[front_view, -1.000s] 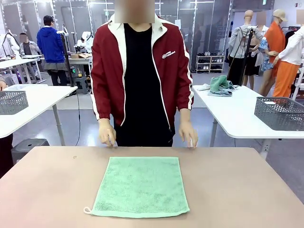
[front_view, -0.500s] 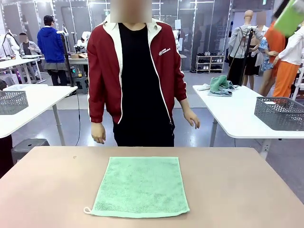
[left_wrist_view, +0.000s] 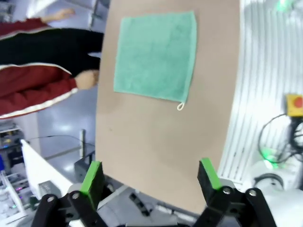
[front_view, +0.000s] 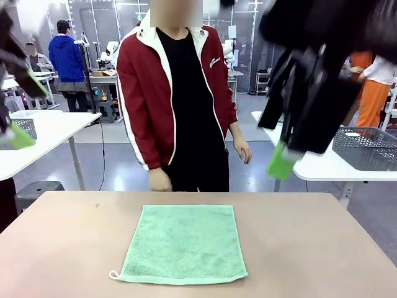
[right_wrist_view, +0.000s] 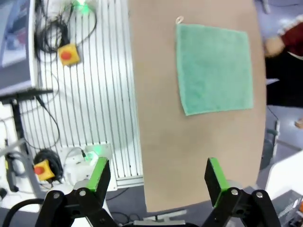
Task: Fold the towels and place them in the basket.
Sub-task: When a person lays out a Towel with hook on the table, fold it in half twice.
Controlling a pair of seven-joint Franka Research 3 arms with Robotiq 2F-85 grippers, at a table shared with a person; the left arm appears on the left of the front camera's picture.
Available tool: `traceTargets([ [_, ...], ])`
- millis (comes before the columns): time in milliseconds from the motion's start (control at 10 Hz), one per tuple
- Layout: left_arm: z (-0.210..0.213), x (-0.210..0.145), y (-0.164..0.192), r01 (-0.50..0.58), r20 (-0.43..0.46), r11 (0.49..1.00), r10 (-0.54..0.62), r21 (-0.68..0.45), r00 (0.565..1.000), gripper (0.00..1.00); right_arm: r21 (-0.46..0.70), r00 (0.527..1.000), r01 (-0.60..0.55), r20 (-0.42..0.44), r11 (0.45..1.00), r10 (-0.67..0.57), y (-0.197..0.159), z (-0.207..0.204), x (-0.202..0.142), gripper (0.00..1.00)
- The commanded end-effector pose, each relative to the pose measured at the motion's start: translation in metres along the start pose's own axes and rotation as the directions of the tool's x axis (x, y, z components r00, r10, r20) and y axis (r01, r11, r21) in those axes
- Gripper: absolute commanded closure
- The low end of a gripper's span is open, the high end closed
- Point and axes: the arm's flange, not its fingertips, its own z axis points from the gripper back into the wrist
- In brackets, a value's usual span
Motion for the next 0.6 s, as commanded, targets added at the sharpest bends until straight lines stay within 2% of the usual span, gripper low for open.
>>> traceTargets([
  [0, -0.021, -0.009, -0.014, 0.11, -0.008, 0.994, -0.11, 0.014, 0.994, 0.0, 0.013, 0.993, -0.114, -0.015, 0.993, 0.114, -0.003, -0.02, -0.01, 0.0],
  [300, -0.051, -0.006, -0.033, 0.16, -0.06, 0.986, -0.163, -0.053, 0.985, 0.0, 0.079, 0.986, -0.143, -0.075, 0.987, 0.149, 0.001, -0.054, -0.007, 0.0],
  [400, -0.053, -0.004, -0.035, 0.158, -0.072, 0.986, -0.162, -0.059, 0.984, 0.0, 0.088, 0.986, -0.137, -0.081, 0.987, 0.144, 0.001, -0.055, -0.006, 0.0],
  [500, -0.049, 0.0, -0.033, 0.14, -0.048, 0.988, -0.143, -0.058, 0.989, 0.0, 0.07, 0.99, -0.121, -0.06, 0.99, 0.126, 0.003, -0.05, -0.003, 0.0],
])
